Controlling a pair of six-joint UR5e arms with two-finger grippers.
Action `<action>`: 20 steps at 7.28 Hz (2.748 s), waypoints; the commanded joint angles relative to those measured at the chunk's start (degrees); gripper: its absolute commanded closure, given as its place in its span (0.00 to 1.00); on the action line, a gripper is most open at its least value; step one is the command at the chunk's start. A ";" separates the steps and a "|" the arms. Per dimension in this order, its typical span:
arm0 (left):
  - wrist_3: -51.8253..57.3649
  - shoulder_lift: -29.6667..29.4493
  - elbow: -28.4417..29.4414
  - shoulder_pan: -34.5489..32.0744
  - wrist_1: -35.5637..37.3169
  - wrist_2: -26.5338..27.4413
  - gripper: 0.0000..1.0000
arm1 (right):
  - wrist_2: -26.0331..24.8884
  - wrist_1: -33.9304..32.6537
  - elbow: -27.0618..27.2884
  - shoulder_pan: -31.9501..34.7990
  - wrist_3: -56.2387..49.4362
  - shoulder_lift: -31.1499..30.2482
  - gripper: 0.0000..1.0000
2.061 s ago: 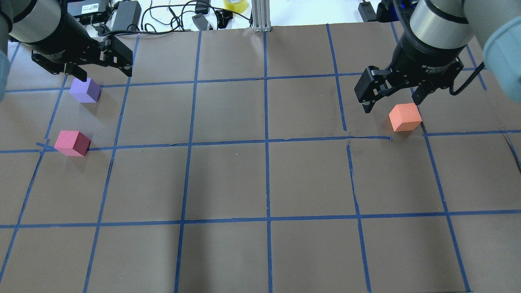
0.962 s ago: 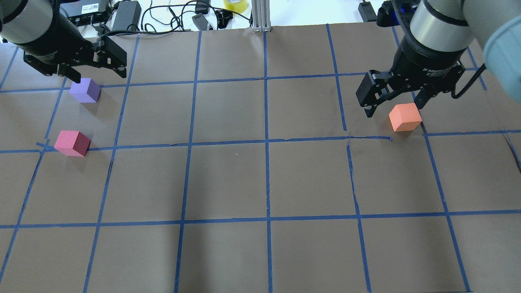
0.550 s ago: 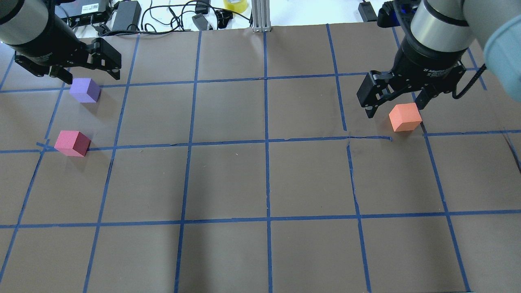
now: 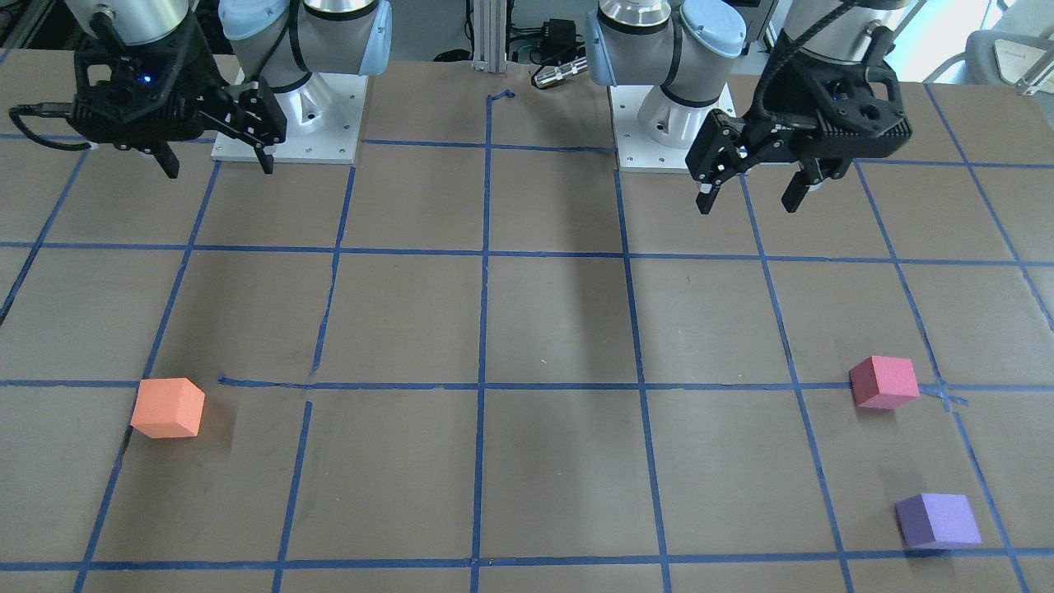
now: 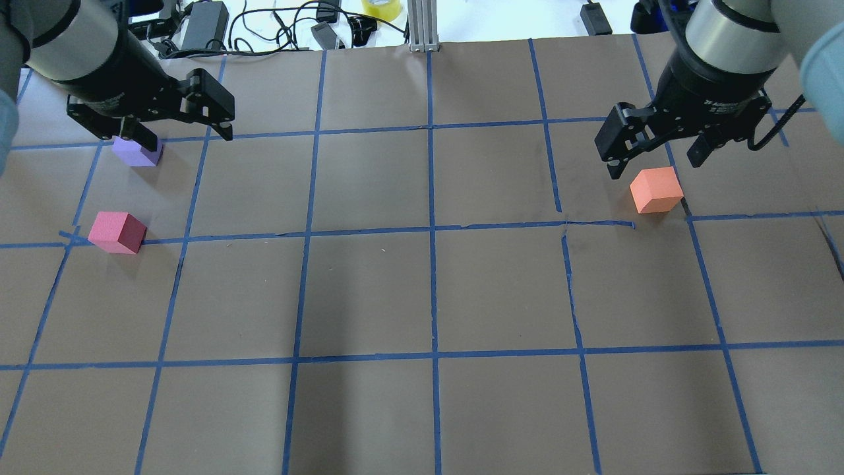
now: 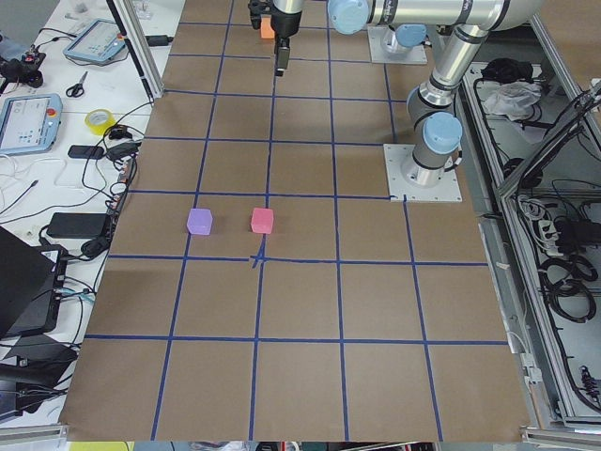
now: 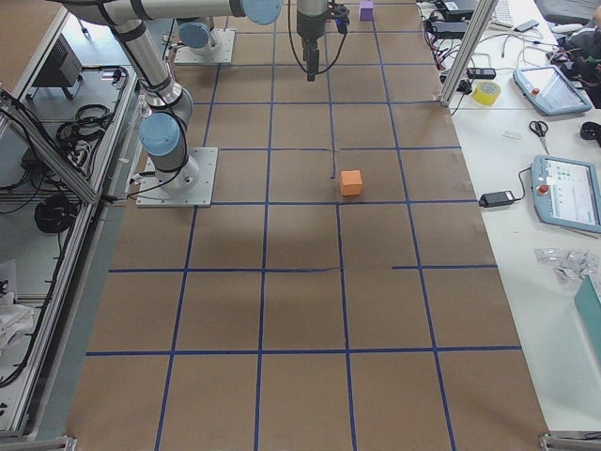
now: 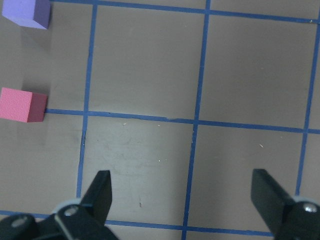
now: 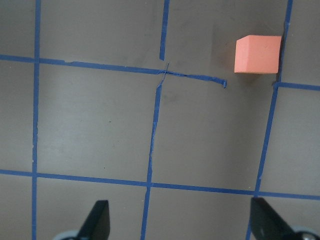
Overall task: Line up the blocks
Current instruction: 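Lower the right gripper onto the orange cube and close it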
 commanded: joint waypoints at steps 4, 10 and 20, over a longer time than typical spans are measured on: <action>0.27 -0.55 0.51 -1.03 0.61 0.85 0.00 | 0.11 -13.55 1.62 -13.17 -14.63 12.97 0.00; 1.86 0.42 0.24 0.11 1.42 0.16 0.00 | 0.46 -32.38 2.05 -13.27 -13.86 28.63 0.00; 2.30 0.42 -0.99 0.20 1.34 1.04 0.00 | -0.94 -25.97 2.67 -13.27 -12.44 35.06 0.49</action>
